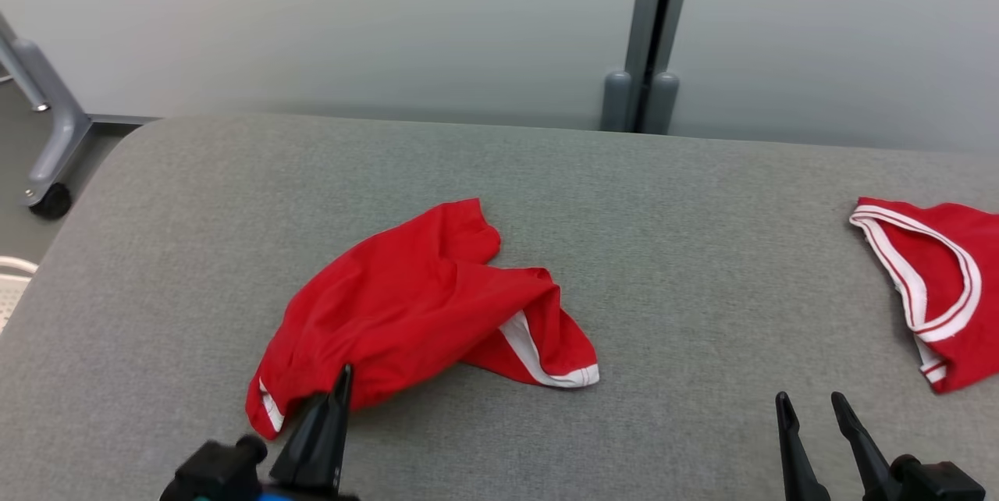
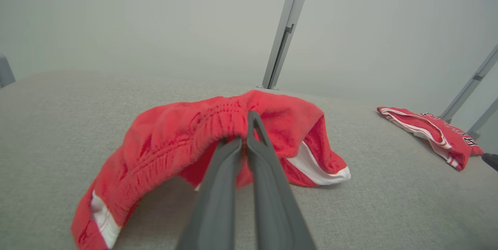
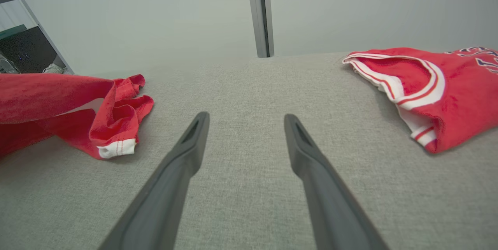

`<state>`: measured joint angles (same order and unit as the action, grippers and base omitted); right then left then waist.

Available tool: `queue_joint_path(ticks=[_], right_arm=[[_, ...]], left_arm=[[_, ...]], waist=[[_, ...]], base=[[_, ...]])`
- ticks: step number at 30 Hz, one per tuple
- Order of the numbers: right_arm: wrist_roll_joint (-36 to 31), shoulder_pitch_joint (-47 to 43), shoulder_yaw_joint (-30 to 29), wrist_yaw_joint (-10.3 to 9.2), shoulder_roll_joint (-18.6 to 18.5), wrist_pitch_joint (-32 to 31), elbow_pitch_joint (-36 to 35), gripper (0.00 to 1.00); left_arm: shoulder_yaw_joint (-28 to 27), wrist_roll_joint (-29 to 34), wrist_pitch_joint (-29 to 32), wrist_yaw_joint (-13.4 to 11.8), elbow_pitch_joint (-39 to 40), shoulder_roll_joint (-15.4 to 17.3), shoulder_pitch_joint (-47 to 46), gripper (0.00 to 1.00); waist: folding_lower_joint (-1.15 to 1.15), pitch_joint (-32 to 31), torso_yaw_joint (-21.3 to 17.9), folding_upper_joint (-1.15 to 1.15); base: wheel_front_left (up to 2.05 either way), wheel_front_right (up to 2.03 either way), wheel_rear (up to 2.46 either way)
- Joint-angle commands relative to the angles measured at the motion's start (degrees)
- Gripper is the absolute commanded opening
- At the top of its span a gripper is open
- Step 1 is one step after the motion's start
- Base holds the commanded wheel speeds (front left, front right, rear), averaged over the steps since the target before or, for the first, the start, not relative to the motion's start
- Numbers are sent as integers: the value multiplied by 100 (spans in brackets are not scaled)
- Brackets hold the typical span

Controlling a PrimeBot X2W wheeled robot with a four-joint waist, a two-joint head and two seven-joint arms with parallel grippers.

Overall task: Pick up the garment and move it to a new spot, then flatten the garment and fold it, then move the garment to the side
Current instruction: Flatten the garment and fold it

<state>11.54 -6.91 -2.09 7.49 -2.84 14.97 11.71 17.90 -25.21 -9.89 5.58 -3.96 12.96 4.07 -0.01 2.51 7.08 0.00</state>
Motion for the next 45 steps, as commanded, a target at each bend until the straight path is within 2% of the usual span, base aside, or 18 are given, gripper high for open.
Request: queue_joint_path(ticks=[1, 4, 6, 9, 15, 29, 35, 38, 40, 41, 45], right_arm=[[15, -59, -14, 2, -10, 23, 9, 100], [35, -64, -50, 2, -10, 25, 11, 100], [45, -50, -38, 2, -11, 25, 22, 100], [28, -20, -8, 2, -11, 26, 47, 100], [-88, 84, 58, 2, -11, 26, 131, 100], [-238, 214, -47, 2, -12, 23, 313, 100], [-242, 214, -65, 2, -11, 24, 365, 100], [-231, 203, -82, 2, -11, 25, 384, 100], [-214, 180, -95, 2, -12, 25, 394, 100], [-204, 179, -84, 2, -10, 25, 389, 100], [-186, 149, -92, 2, -12, 25, 371, 100]], left_arm=[[1, -5, 111, -72, 215, 97, 229, 0], [-79, 17, 301, -243, 590, 272, 603, 0], [-150, 175, 364, -336, 681, 497, 750, 0], [-154, 272, 418, -405, 698, 615, 863, 0], [-164, 252, 306, -362, 297, 591, 538, 0], [-392, 82, -306, -145, -2087, 475, -846, 0], [-432, 69, -436, -96, -2972, 426, -1114, 0], [-449, 63, -484, -113, -3317, 297, -1185, 0], [-440, 99, -507, -77, -3509, 281, -1213, 57], [-432, 100, -516, -63, -3582, 252, -1223, 100], [-525, 139, -530, -32, -3583, 107, -1194, 100]], waist=[[1, 24, 86, 0], [1, 30, 186, 0], [1, 43, 215, 0], [1, 57, 225, 0], [1, 96, 46, 0], [1, 304, -609, 0], [1, 330, -712, 0], [1, 310, -704, 0], [1, 289, -672, 0], [1, 276, -651, 0], [1, 210, -521, 0]], base=[[0, 0, 0], [0, 0, 0], [0, 0, 0], [0, 0, 0], [0, 0, 0], [0, 0, 0], [0, 0, 0], [0, 0, 0], [0, 0, 0], [0, 0, 0], [0, 0, 0]])
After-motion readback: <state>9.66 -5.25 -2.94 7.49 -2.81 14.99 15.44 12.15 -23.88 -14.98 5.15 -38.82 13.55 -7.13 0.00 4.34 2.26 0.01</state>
